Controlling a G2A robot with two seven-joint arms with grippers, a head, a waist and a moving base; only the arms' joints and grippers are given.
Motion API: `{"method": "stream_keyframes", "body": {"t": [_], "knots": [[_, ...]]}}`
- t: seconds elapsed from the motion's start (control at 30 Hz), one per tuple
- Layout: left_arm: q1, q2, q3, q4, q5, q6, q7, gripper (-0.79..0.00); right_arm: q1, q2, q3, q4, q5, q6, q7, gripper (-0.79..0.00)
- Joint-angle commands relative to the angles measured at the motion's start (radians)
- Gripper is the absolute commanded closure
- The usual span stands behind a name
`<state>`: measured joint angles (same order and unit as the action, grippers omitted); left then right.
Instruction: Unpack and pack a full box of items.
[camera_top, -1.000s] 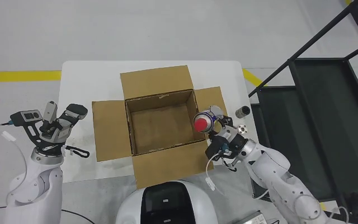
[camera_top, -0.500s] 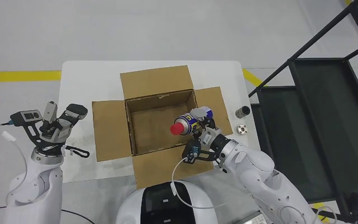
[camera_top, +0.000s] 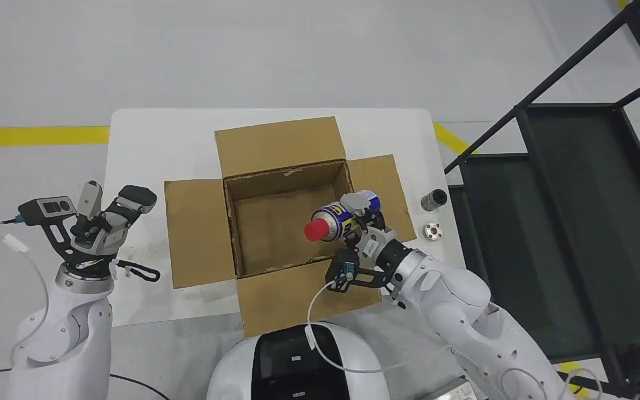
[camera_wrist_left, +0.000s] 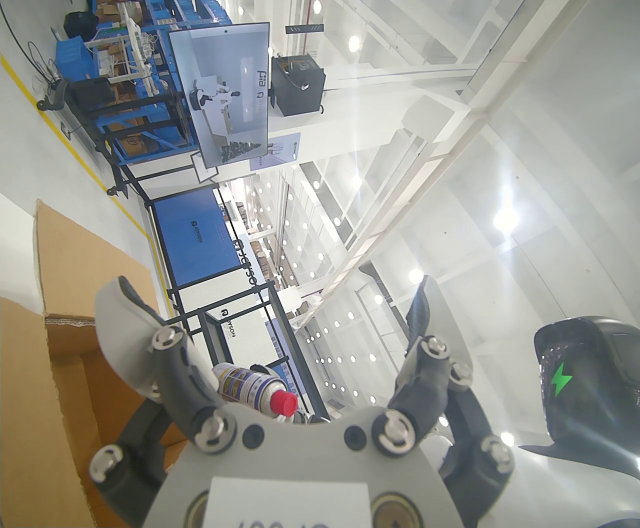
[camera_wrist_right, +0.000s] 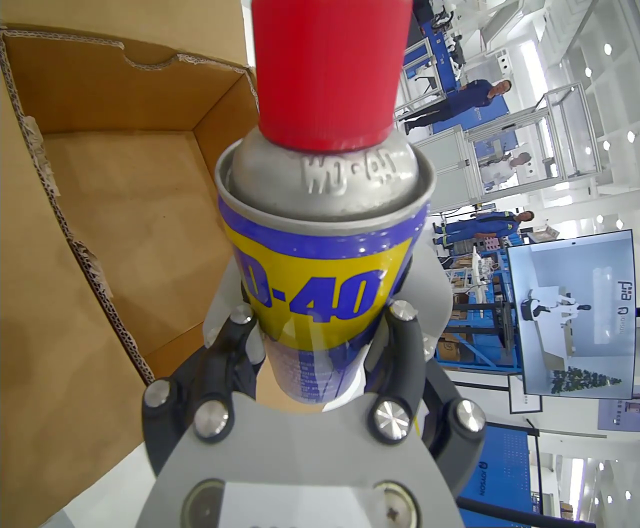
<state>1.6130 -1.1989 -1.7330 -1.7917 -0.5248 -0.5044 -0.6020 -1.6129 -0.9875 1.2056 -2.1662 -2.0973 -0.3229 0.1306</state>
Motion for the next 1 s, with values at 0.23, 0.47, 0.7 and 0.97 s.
{"method": "stream_keyframes", "body": {"t": [0.23,0.47,0.7,0.97], "knots": [[0.0,0.0,0.0,0.0,0.0,0.0,0.0,-0.785,0.129,-0.017,-0.012,-0.037,0.133,-0.198,0.212,0.0],[0.0,0.0,0.0,0.0,0.0,0.0,0.0,-0.785,0.323,-0.043,-0.106,0.007,0.252,-0.386,0.358,0.0],[0.0,0.0,0.0,0.0,0.0,0.0,0.0,-0.785,0.446,-0.072,-0.161,0.094,0.405,-0.41,0.466,0.0],[0.0,0.0,0.0,0.0,0.0,0.0,0.0,-0.785,0.468,-0.08,-0.157,0.125,0.477,-0.389,0.483,0.0]]}}
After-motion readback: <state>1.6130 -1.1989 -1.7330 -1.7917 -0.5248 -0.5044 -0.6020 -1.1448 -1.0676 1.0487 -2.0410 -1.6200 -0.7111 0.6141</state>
